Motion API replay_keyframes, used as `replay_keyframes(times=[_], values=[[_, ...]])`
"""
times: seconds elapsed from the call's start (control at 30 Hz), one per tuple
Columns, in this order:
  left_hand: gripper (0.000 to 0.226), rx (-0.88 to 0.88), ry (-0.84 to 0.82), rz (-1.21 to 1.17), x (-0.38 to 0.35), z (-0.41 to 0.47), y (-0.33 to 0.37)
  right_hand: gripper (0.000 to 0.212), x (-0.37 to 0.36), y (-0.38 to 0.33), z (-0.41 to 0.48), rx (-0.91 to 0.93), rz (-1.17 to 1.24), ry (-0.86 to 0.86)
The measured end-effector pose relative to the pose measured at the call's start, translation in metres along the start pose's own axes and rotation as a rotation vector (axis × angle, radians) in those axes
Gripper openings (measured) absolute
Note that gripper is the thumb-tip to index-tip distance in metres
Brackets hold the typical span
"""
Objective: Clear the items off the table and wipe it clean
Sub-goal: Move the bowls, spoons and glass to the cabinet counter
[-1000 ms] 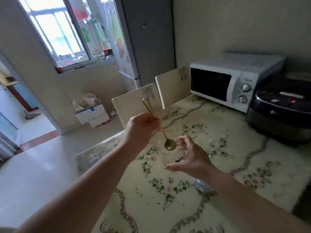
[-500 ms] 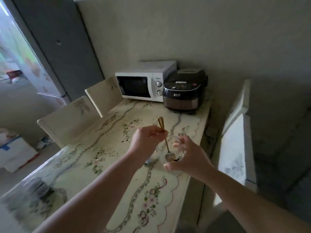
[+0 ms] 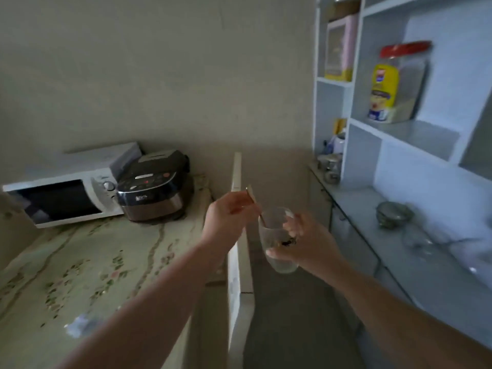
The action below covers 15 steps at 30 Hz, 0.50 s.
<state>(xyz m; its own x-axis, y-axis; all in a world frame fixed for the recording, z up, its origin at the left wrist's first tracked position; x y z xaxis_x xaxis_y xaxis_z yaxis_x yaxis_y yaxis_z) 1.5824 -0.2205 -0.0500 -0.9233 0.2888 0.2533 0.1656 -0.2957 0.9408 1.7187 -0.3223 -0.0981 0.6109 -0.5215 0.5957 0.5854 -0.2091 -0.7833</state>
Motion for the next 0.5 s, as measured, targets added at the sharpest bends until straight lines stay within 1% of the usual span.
replay_keyframes(times=[0.07, 0.1, 0.13, 0.2, 0.27, 0.33, 0.43, 0.5], values=[[0.017, 0.030, -0.059, -0.030, -0.043, 0.005, 0.001, 0.088, 0.027, 0.035, 0.007, -0.073, 0.025, 0.033], [0.022, 0.048, -0.082, -0.036, -0.061, 0.008, -0.001, 0.093, 0.040, 0.050, 0.010, -0.107, 0.049, 0.060], [0.030, 0.064, -0.109, -0.048, -0.079, 0.009, -0.003, 0.093, 0.051, 0.065, 0.013, -0.137, 0.061, 0.083], [0.040, 0.111, -0.135, -0.064, -0.116, 0.014, -0.010, 0.083, 0.074, 0.095, 0.019, -0.190, 0.040, 0.114], [0.036, 0.160, -0.130, -0.059, -0.148, 0.020, -0.019, 0.078, 0.094, 0.124, 0.026, -0.221, -0.031, 0.148], [0.035, 0.204, -0.117, -0.057, -0.171, 0.024, -0.030, 0.079, 0.105, 0.149, 0.034, -0.263, -0.036, 0.183], [0.043, 0.251, -0.097, -0.054, -0.200, 0.030, -0.046, 0.080, 0.117, 0.179, 0.045, -0.314, -0.023, 0.223], [0.043, 0.283, -0.071, -0.039, -0.214, 0.034, -0.057, 0.079, 0.124, 0.195, 0.054, -0.324, -0.008, 0.237]])
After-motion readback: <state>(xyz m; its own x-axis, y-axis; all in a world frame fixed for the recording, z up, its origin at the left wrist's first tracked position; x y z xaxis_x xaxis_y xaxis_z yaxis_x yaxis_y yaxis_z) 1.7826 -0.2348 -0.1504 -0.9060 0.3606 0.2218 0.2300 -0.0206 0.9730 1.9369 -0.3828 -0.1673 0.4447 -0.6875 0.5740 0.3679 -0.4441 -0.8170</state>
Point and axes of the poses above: each hand's wrist, its own z-axis towards the middle knuckle, its own x-axis out of the back of the hand, y = z × x, the point moved 8 cm from there along z, towards the middle knuckle, and after that the axes turned 7 degrees about y, right-handed, at the moved point
